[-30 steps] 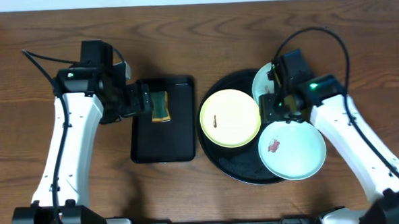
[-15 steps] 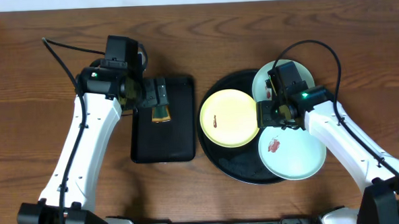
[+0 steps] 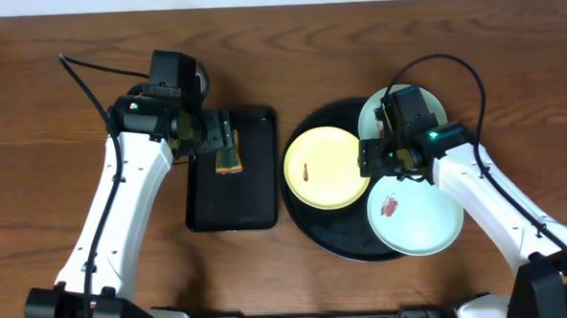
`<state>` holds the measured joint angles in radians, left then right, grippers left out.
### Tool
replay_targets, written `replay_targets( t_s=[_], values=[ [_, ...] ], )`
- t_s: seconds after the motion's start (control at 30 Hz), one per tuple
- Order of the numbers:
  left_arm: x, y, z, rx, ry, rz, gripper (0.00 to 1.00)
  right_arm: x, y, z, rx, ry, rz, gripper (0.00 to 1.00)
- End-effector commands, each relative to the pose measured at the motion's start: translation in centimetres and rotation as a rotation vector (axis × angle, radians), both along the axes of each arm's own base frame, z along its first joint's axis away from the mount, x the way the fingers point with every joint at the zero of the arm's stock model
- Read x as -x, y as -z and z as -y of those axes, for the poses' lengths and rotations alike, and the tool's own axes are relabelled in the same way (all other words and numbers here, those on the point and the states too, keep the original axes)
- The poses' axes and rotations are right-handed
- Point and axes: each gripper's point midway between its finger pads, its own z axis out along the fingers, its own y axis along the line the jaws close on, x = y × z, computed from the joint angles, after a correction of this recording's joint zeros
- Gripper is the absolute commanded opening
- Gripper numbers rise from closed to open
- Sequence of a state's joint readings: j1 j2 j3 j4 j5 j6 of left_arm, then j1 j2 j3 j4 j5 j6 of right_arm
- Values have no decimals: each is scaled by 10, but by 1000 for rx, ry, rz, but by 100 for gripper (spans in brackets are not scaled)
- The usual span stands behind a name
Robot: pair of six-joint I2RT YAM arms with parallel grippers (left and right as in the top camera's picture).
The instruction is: Clean dirty plates on tray and stack at the side
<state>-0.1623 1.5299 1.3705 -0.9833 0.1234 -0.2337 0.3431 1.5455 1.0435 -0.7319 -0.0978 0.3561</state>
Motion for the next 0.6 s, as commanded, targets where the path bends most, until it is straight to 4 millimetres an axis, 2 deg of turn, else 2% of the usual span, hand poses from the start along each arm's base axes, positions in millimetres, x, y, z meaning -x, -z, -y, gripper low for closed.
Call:
replay_targets(
  t_s=[0.0, 0.1, 0.17, 0.2, 0.23, 0.27, 0.4, 0.43, 0.47, 0.5, 0.57],
  values=[
    [7, 10, -3, -18, -11, -29, 80, 3, 0, -5, -8, -13, -3, 74],
    [9, 14, -4, -21, -10, -42, 80, 2, 0, -5, -8, -13, -2, 78],
    [8, 15, -4, -24, -11, -40, 81, 2, 0, -5, -8, -12, 0, 88],
    [7, 15, -4, -23, -11, -36, 86, 1, 0, -5, -6, -11, 4, 90],
    [6, 14, -4, -23, -11, -32, 97, 0, -1, -5, -8, -11, 9, 92],
    [5, 14, -4, -22, -11, -27, 98, -2, -1, -6, -12, -11, 19, 98],
    [7, 14, -4, -30, 10, -33, 98, -8, -4, -8, -21, -11, 45, 99],
    [9, 15, -4, -33, 10, -40, 91, -8, -4, -8, -21, -11, 43, 99],
    [10, 16, -5, -35, 9, -44, 76, -7, -3, -8, -19, -11, 39, 93],
    [11, 17, -5, -35, 9, -48, 67, -6, -3, -7, -18, -11, 35, 86],
    [11, 20, -5, -36, 8, -51, 64, -5, -2, -7, -17, -11, 30, 70]
  ],
)
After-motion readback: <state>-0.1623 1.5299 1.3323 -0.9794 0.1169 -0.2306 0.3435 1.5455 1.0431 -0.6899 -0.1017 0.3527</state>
